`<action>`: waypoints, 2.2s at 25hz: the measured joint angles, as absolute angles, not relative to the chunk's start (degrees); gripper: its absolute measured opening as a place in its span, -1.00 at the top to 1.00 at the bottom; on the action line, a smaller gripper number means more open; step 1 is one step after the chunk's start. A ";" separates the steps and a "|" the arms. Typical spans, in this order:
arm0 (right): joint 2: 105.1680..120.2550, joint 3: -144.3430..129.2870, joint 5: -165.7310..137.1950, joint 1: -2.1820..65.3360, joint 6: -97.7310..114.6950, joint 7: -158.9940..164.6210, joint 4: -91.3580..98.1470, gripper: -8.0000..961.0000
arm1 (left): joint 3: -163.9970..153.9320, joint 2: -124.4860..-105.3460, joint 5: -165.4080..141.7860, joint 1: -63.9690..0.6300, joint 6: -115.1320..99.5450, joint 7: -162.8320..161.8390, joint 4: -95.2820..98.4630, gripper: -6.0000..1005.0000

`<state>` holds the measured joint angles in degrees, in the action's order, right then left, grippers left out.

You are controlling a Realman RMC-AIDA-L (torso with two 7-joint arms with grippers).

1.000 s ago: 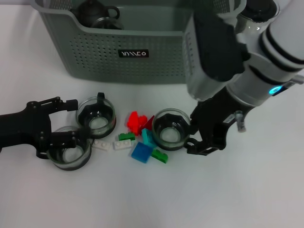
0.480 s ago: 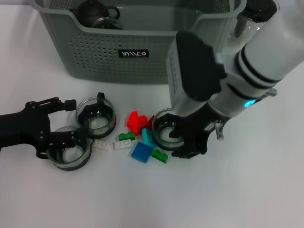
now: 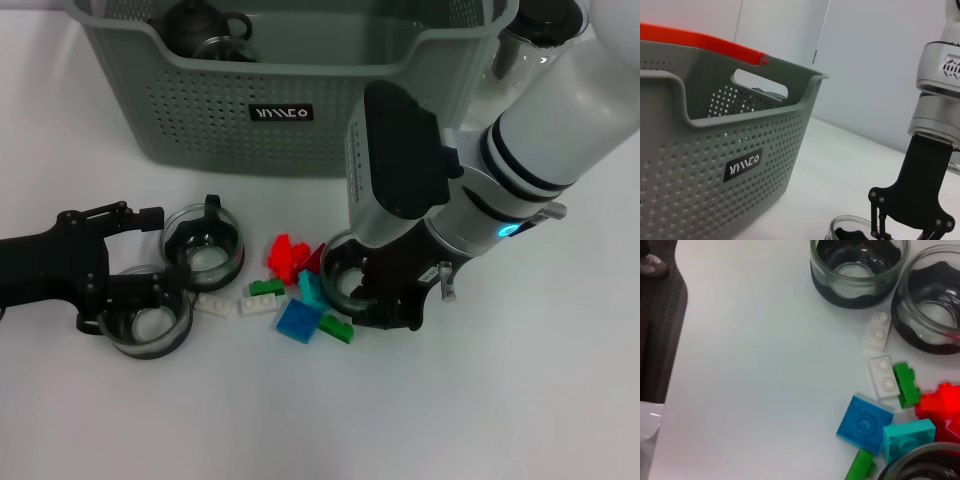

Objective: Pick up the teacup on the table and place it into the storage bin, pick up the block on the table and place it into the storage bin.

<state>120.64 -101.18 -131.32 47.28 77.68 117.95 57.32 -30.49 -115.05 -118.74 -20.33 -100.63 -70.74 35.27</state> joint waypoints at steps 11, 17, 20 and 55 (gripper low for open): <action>120.39 -96.92 -130.68 47.35 81.59 118.40 57.77 0.79 | -30.23 -115.05 -118.74 -20.39 -100.64 -70.55 35.24 -0.78; 119.85 -73.70 -125.13 45.20 102.13 111.75 65.50 0.86 | -30.23 -115.05 -118.74 -20.39 -100.60 -70.52 35.24 -0.78; 119.69 -59.54 -118.43 43.39 109.30 109.11 70.75 0.86 | -30.23 -115.05 -118.74 -20.39 -100.30 -70.50 35.24 -0.78; 120.15 -67.59 -148.65 71.04 40.83 141.07 25.31 0.85 | -30.70 -115.80 -118.74 -21.72 -96.97 -71.81 33.84 -0.78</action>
<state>120.15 -67.59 -148.65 71.04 40.83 141.07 25.31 -30.70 -115.80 -118.74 -21.72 -96.97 -71.81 33.84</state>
